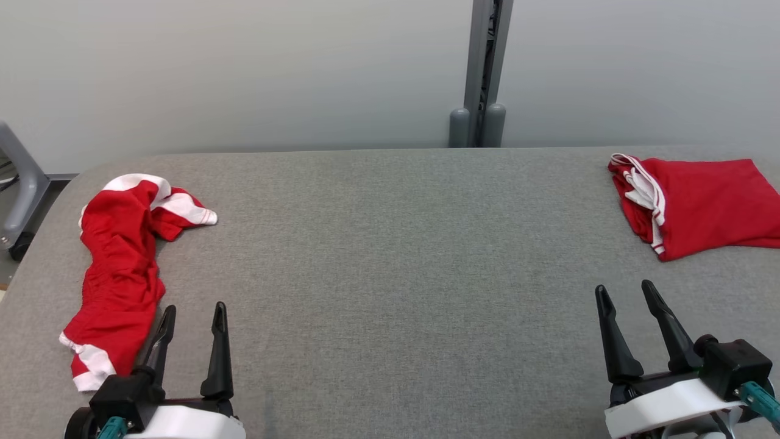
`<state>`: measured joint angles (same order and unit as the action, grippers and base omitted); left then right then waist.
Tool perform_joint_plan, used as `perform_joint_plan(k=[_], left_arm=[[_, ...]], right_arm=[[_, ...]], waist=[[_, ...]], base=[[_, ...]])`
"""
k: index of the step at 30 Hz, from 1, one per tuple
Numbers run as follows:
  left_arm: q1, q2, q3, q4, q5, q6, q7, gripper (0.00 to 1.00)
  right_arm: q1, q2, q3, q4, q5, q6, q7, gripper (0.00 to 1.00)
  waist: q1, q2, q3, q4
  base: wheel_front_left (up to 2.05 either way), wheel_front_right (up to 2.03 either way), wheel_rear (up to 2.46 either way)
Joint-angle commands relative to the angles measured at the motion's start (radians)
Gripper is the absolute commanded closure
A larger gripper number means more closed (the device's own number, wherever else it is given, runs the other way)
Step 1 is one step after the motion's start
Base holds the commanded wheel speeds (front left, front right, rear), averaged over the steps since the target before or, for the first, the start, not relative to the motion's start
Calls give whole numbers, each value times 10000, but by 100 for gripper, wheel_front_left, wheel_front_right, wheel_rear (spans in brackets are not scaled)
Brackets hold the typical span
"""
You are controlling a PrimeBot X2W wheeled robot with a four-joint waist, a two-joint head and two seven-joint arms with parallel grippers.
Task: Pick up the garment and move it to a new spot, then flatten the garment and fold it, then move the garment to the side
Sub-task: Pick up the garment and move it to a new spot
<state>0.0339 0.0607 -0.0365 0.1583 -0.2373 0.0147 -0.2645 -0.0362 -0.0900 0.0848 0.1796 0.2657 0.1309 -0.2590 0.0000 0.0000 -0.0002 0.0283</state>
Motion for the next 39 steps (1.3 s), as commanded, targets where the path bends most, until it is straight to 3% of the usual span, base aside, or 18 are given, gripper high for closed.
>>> perform_joint_plan(k=[1, 21, 39], left_arm=[[-94, 157, 85, -9, 29, 16, -17, 0], [-70, 493, 161, -102, -240, 116, 256, 0], [-36, 538, 186, -224, -600, 214, 510, 0]], right_arm=[[-105, 1, 59, 1, 67, 0, -57, 0], [-30, -163, 726, 196, 400, 0, -51, 0], [-65, -124, 864, 394, 478, 0, -52, 0]], waist=[[0, 0, -36, 199], [0, 0, -297, 2402], [0, 0, -318, 2888]], base=[[0, 0, 0], [0, 0, 0], [0, 0, 0]])
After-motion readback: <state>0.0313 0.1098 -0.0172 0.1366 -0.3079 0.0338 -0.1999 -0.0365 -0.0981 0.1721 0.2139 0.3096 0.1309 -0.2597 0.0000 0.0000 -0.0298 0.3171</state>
